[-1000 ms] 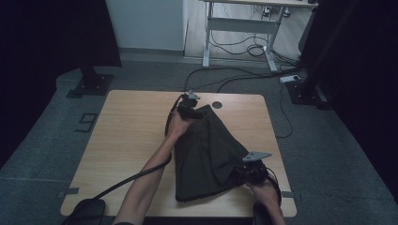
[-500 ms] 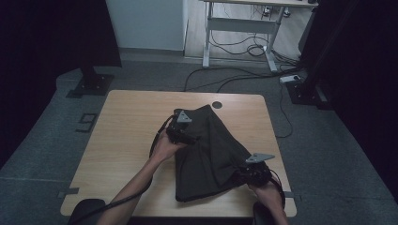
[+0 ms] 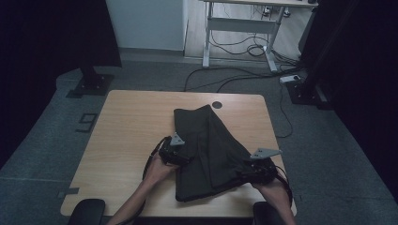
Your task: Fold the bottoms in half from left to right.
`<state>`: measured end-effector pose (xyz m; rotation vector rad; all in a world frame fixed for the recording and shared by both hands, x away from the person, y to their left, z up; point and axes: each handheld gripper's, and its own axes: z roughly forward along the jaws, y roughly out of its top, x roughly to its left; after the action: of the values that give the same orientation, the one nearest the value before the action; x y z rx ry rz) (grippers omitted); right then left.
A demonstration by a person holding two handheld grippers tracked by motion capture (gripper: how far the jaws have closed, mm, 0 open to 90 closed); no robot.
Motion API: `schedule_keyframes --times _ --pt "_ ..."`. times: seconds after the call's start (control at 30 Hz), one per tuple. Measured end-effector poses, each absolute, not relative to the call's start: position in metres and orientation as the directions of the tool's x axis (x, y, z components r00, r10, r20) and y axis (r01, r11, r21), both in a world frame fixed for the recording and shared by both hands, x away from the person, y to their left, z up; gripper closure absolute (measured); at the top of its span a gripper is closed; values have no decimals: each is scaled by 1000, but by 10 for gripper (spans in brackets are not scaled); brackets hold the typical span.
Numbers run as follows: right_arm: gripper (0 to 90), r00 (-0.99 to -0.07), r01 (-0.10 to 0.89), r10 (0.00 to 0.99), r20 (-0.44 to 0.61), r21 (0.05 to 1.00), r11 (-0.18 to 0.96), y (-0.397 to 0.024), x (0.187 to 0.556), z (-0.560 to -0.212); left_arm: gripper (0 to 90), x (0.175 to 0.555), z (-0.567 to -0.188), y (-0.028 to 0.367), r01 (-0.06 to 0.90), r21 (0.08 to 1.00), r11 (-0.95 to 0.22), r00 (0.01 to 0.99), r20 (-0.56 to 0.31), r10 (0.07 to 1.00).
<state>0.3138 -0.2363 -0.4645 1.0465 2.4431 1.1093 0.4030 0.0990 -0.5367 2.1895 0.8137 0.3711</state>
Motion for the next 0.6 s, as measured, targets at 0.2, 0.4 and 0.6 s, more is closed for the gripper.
schedule_keyframes --times 0.2,0.4,0.6 --pt "369 -746 481 662 69 743 465 -200 331 -460 140 402 -546 98 427 743 -515 750 27 660" --pt "331 -765 495 636 103 727 477 -160 346 -478 140 403 -546 97 433 735 -521 750 27 661" --pt "575 -728 544 684 44 644 538 -140 354 -508 140 404 -546 98 453 729 -514 744 8 668"
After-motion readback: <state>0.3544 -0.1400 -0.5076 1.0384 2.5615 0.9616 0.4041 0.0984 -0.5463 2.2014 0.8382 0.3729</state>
